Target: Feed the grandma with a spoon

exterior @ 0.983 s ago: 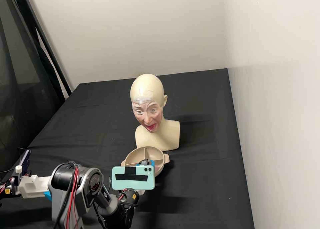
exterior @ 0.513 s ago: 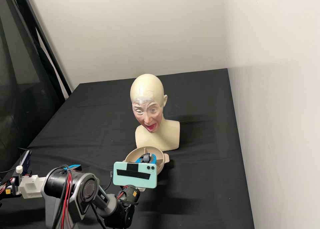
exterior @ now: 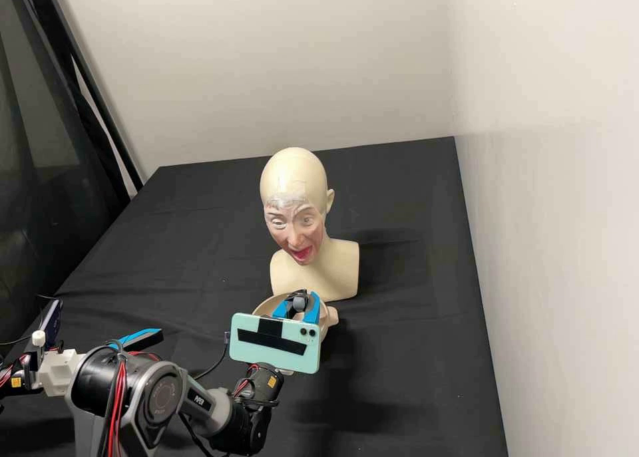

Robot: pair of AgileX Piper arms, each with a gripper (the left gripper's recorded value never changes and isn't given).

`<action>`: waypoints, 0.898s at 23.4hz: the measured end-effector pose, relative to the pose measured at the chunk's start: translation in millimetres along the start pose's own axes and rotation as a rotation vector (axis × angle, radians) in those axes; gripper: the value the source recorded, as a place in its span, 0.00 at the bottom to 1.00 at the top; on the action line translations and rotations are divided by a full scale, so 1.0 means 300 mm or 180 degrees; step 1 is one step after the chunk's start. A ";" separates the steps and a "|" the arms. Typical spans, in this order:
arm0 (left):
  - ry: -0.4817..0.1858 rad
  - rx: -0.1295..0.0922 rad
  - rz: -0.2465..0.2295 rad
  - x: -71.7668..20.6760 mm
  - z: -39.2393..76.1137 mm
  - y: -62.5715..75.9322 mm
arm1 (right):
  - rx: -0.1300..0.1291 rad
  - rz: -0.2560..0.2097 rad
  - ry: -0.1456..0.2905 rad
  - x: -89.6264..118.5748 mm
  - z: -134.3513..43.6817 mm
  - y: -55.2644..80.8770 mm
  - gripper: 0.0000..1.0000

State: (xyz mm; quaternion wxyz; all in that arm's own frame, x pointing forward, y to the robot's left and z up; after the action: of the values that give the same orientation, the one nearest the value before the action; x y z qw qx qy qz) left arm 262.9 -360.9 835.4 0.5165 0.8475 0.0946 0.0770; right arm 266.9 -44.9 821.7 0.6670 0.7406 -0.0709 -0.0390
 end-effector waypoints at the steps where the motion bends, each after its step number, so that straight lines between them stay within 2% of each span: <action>1: 0.0000 0.0000 0.0000 0.000 0.000 0.000 | 0.0015 0.0009 -0.0002 -0.002 0.000 0.003 0.00; 7: 0.0000 0.0000 0.0000 0.000 0.000 0.000 | 0.0064 0.0088 0.0033 -0.010 -0.011 0.023 0.00; 12: 0.0000 0.0000 0.0000 0.000 0.000 0.000 | 0.0068 0.0115 0.0037 -0.011 -0.012 0.030 0.00; 21: 0.0031 -0.0005 0.0009 -0.001 -0.009 0.003 | 0.0090 0.0230 0.0213 0.010 -0.061 0.053 0.00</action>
State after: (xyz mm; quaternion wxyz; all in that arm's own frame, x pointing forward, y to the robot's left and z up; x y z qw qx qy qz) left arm 262.1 -359.1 837.3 0.5166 0.8469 0.0958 0.0819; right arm 271.7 -29.0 839.6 0.6595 0.7478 -0.0757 0.0109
